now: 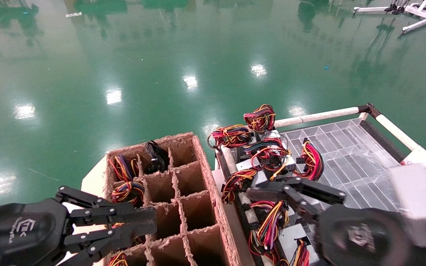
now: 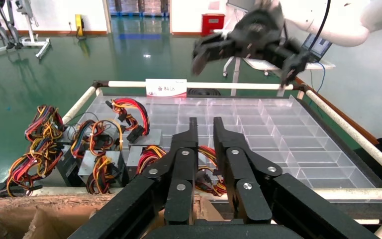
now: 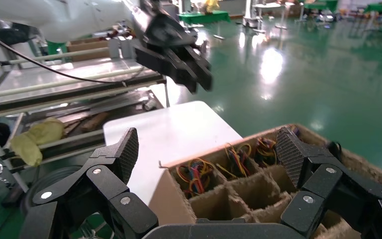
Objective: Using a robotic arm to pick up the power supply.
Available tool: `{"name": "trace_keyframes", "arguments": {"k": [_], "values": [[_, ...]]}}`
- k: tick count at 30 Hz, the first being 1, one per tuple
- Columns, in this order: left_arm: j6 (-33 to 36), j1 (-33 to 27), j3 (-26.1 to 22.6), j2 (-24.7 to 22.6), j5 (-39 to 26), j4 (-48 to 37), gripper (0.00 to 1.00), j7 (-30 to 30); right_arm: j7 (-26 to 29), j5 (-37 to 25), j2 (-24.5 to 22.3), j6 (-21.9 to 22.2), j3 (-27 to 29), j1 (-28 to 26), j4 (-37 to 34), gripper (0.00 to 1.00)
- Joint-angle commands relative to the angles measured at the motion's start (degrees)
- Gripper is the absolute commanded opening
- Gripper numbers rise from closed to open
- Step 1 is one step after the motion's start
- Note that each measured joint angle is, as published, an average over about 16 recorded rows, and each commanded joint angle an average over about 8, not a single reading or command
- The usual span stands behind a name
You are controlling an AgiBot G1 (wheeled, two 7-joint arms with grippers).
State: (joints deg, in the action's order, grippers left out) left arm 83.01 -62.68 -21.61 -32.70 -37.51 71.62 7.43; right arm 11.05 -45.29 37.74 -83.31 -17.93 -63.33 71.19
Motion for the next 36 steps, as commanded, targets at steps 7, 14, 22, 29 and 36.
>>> {"name": "trace_keyframes", "arguments": {"k": [7,14,22,29,36], "values": [[0.00,0.00,0.00,0.00,0.00,0.00,0.02,0.00,0.27,-8.66,6.32,4.88,-4.23,-5.76,-4.92,1.00],[0.00,0.00,0.00,0.00,0.00,0.00,0.76,0.00,-0.21,-19.86,14.50,9.79,-9.89,-12.85,-11.04,1.00],[0.00,0.00,-0.01,0.00,0.00,0.00,1.00,0.00,-2.55,-29.75,24.56,16.59,-14.88,-18.24,-18.51,1.00],[0.00,0.00,-0.01,0.00,0.00,0.00,1.00,0.00,-6.77,-33.96,33.21,22.13,-17.06,-21.01,-27.56,1.00],[0.00,0.00,-0.01,0.00,0.00,0.00,1.00,0.00,-13.81,-34.58,39.35,26.80,-17.97,-23.79,-37.84,1.00]]}}
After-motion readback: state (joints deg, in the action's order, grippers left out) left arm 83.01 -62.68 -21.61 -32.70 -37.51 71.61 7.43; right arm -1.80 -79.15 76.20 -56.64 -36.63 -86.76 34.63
